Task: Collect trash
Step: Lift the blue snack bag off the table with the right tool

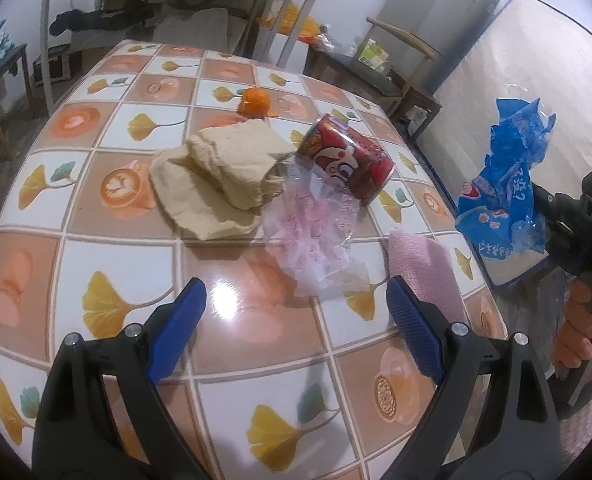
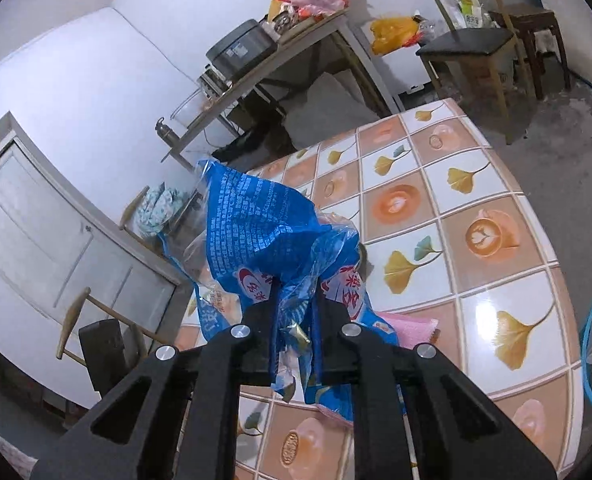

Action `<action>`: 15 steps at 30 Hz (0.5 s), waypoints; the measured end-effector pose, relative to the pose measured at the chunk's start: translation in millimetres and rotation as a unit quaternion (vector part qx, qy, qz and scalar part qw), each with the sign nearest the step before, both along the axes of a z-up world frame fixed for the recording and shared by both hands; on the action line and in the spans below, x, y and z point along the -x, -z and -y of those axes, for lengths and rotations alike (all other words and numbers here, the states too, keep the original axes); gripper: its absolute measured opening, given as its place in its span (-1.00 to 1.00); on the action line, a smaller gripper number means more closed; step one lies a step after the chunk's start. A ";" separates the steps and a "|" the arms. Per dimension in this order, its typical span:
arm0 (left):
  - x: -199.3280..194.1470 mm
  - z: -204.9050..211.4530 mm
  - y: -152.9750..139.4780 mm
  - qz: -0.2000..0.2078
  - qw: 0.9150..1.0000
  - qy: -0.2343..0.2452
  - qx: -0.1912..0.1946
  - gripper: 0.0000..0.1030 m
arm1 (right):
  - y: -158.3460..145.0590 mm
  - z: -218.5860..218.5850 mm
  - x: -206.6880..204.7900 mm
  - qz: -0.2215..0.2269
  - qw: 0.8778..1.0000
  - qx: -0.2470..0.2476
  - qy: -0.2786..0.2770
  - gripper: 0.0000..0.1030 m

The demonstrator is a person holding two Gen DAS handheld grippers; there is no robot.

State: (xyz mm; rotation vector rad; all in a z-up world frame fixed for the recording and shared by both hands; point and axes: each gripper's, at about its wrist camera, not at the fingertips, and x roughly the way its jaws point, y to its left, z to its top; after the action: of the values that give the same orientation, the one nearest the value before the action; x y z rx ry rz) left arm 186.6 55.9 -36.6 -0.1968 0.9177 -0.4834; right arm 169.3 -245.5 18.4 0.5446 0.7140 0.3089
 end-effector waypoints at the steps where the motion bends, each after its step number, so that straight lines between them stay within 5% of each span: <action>1: -0.6 3.6 -0.3 0.003 1.000 0.005 -0.002 0.70 | 0.2 0.5 2.5 0.002 1.000 0.006 0.001 -0.76; 7: -15.4 37.1 6.1 0.024 0.996 0.046 -0.067 0.70 | 7.8 4.0 16.5 -0.003 0.999 0.048 0.015 -0.77; 15: -37.4 65.9 18.7 0.018 0.990 0.057 -0.125 0.70 | 13.5 20.8 23.0 -0.008 0.999 0.041 0.025 -0.77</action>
State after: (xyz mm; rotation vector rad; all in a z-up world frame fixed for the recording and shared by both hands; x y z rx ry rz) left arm 224.1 -10.0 -55.3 0.0920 0.9476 -0.4712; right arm 146.3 -266.3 5.0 0.4871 0.7236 0.2285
